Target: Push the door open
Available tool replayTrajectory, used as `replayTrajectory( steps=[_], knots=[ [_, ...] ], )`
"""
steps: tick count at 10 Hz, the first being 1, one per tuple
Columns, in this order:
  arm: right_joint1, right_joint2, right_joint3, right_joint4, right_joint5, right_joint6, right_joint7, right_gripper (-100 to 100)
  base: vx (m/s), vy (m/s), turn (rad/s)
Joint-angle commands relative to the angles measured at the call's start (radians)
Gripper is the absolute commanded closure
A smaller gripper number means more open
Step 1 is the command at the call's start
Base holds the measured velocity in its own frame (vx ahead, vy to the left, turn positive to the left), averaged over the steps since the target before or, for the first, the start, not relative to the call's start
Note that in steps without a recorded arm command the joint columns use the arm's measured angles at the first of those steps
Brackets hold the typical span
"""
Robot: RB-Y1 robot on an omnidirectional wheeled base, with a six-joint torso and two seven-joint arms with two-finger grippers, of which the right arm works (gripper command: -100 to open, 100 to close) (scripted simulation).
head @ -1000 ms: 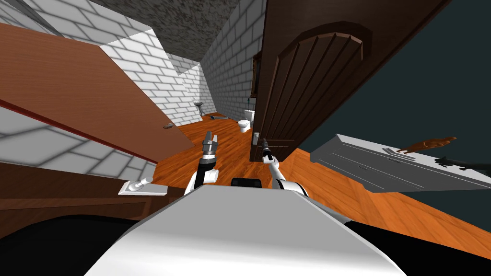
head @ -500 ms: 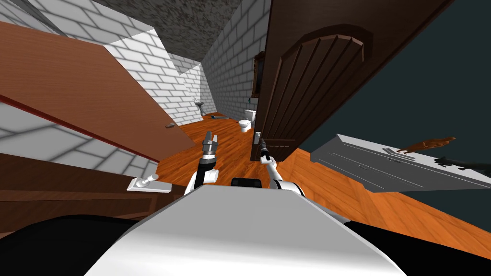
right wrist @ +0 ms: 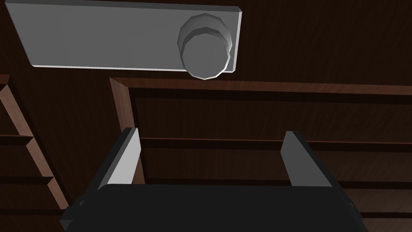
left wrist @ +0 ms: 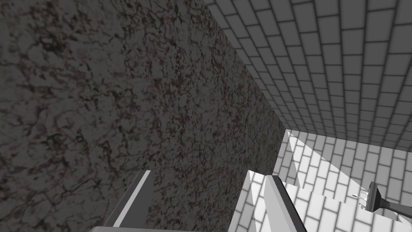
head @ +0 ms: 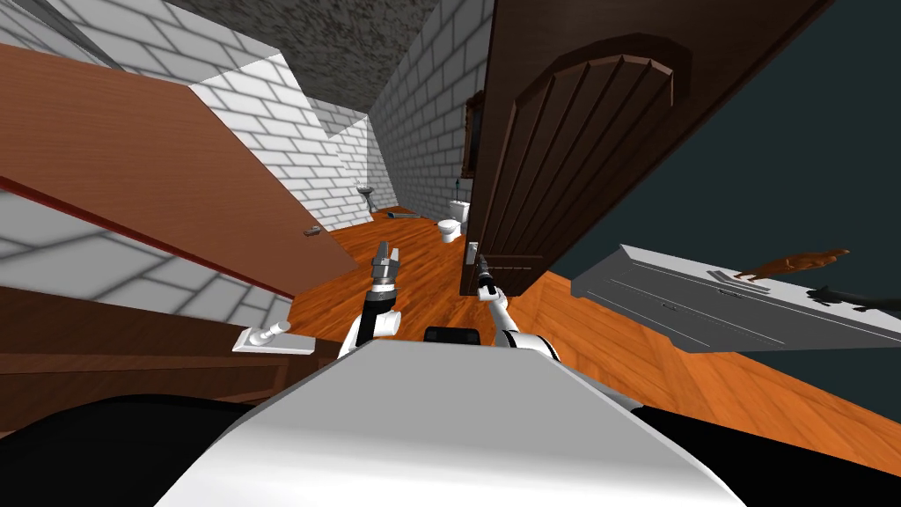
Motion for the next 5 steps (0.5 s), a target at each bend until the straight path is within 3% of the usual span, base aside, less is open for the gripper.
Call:
replayTrajectory(
  steps=[1,3,4,5],
  knots=[
    [0.0,0.0,0.0,0.0,0.0,0.0,0.0,-100,-0.004,-0.005,-0.015],
    [0.0,0.0,0.0,0.0,0.0,0.0,0.0,-100,-0.003,-0.003,-0.01],
    [0.002,-0.036,0.015,-0.002,0.04,-0.003,-0.042,-100,0.069,-0.013,-0.213],
    [0.003,-0.046,0.021,-0.003,0.058,-0.005,-0.06,-100,0.1,-0.007,-0.25]
  ],
)
